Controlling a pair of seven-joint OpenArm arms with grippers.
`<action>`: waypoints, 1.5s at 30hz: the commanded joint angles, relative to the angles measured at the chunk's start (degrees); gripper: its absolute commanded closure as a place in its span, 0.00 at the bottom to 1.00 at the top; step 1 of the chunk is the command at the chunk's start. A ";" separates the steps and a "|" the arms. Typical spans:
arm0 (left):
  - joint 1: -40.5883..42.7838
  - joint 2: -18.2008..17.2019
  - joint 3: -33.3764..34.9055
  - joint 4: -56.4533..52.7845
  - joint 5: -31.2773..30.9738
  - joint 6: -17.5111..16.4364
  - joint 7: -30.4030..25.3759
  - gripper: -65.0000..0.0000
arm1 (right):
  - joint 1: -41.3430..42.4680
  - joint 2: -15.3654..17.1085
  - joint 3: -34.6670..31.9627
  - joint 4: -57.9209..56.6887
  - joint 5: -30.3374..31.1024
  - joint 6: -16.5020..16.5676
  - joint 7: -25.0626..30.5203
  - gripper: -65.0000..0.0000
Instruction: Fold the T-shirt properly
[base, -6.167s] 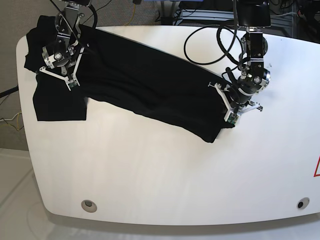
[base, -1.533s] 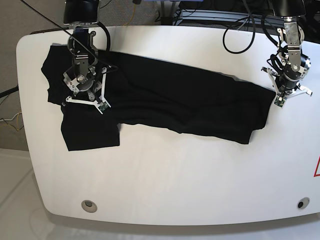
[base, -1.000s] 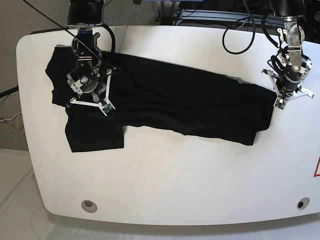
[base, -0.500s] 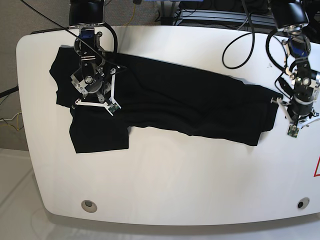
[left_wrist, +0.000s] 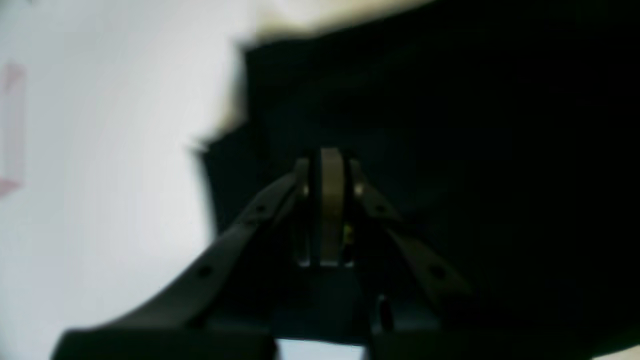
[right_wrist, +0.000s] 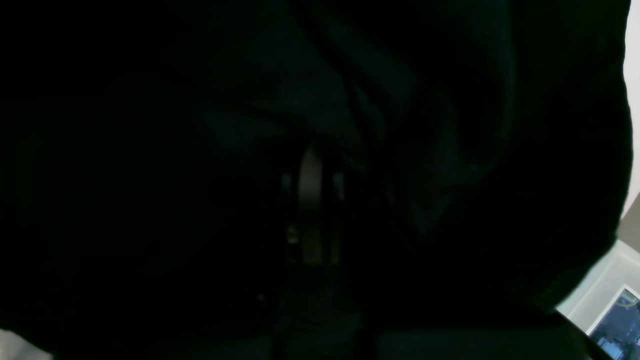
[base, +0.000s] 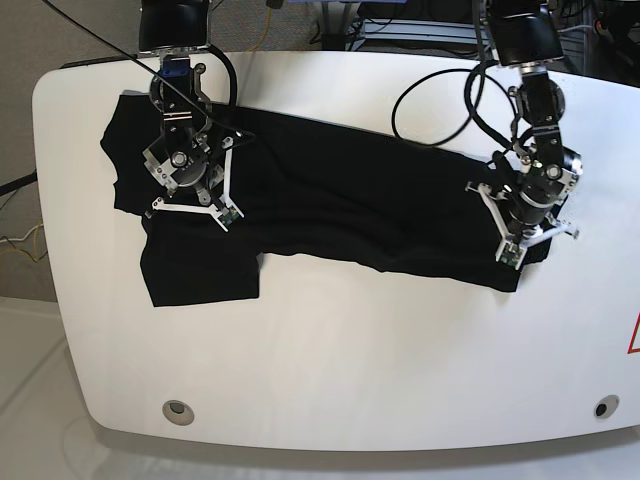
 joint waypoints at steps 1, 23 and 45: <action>-1.39 0.24 -0.16 -0.58 -0.20 0.46 -1.25 0.97 | -0.37 -0.09 -0.03 -0.03 1.43 0.77 -0.54 1.00; 1.59 -4.50 -5.52 -10.42 -0.29 0.37 -10.13 0.97 | -0.81 -0.09 -0.12 0.14 1.51 0.86 -0.54 1.00; 7.40 -6.35 -5.69 -9.99 -0.29 0.37 -9.87 0.97 | 3.67 -2.90 -3.46 -1.79 1.43 0.77 -0.36 1.00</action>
